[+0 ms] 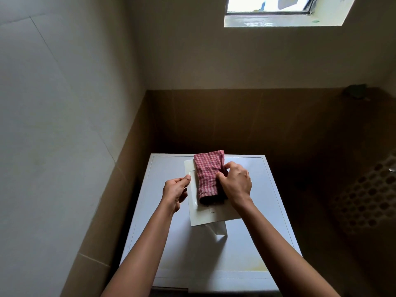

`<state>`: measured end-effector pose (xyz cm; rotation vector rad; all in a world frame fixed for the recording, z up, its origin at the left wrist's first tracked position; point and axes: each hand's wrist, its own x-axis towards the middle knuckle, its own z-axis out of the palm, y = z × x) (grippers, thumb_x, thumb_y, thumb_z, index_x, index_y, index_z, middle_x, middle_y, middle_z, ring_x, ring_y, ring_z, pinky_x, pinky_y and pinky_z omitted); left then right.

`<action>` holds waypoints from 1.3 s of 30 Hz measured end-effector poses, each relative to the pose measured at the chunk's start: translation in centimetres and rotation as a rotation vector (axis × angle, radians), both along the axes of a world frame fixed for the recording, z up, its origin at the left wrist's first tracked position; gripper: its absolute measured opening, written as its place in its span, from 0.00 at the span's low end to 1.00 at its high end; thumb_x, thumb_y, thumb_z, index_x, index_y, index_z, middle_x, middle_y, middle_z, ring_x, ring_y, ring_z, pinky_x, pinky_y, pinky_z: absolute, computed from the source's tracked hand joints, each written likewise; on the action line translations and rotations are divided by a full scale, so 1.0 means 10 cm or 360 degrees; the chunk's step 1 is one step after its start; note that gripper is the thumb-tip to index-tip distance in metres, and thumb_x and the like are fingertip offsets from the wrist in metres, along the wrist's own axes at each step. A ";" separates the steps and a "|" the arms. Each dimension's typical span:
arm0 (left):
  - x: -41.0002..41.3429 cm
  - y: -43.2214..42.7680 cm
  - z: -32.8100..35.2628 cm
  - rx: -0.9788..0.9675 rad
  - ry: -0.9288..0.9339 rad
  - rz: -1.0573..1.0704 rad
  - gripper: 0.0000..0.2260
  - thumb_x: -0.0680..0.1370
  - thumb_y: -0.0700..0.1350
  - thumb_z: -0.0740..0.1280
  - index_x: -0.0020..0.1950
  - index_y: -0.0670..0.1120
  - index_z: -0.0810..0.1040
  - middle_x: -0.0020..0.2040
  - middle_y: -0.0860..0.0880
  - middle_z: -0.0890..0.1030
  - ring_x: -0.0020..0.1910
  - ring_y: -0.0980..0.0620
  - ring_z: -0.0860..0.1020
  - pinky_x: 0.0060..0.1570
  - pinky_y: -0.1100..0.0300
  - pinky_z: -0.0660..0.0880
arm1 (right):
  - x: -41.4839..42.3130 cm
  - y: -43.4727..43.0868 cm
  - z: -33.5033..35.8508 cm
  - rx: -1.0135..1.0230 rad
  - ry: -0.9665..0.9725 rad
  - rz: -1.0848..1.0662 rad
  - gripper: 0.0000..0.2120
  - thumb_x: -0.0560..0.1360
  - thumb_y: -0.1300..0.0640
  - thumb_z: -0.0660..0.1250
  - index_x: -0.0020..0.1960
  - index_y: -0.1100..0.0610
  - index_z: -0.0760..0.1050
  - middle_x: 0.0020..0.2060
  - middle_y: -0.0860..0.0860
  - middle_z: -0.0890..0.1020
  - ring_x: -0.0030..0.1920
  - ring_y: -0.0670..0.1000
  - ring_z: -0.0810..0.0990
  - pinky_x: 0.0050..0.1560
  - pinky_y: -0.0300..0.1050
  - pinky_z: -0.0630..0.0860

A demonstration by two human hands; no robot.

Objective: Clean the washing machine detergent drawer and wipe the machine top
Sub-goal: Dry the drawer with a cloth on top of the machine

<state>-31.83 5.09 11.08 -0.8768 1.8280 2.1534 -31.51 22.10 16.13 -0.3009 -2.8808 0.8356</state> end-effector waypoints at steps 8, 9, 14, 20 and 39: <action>0.05 0.00 0.02 0.0231 -0.0045 0.0004 0.12 0.81 0.50 0.61 0.47 0.43 0.78 0.38 0.48 0.82 0.32 0.54 0.79 0.29 0.66 0.74 | -0.10 -0.40 0.41 -0.0256 0.0253 0.0281 0.08 0.73 0.59 0.65 0.50 0.57 0.80 0.48 0.56 0.83 0.51 0.58 0.80 0.48 0.47 0.74; 0.07 -0.01 0.02 0.0297 -0.0031 -0.0001 0.14 0.82 0.50 0.58 0.49 0.42 0.78 0.39 0.47 0.81 0.34 0.53 0.79 0.33 0.66 0.75 | -0.11 -0.51 0.45 -0.0299 0.0273 0.0404 0.08 0.73 0.59 0.66 0.50 0.57 0.81 0.48 0.56 0.84 0.50 0.57 0.81 0.50 0.45 0.74; 0.18 -0.13 -0.06 0.0490 -0.0009 -0.0047 0.09 0.83 0.41 0.54 0.53 0.41 0.74 0.36 0.48 0.81 0.37 0.52 0.79 0.33 0.62 0.78 | -0.10 -0.90 0.36 -0.0426 0.0151 0.0835 0.09 0.77 0.58 0.63 0.49 0.61 0.80 0.43 0.57 0.82 0.44 0.54 0.79 0.44 0.44 0.72; 0.19 -0.03 0.00 0.0757 0.0027 -0.0108 0.10 0.80 0.33 0.57 0.49 0.37 0.79 0.43 0.39 0.84 0.39 0.47 0.83 0.37 0.57 0.82 | -0.25 -0.49 -0.17 0.0439 -0.0161 0.0987 0.24 0.82 0.47 0.50 0.77 0.48 0.55 0.77 0.57 0.52 0.77 0.58 0.48 0.76 0.53 0.47; 0.30 0.12 0.02 0.0383 0.0054 0.0073 0.16 0.83 0.52 0.57 0.50 0.44 0.80 0.44 0.45 0.84 0.39 0.52 0.82 0.38 0.61 0.79 | -0.83 -0.47 -0.39 0.0509 -0.0357 0.0675 0.27 0.80 0.39 0.45 0.77 0.45 0.55 0.78 0.54 0.51 0.78 0.55 0.47 0.74 0.56 0.41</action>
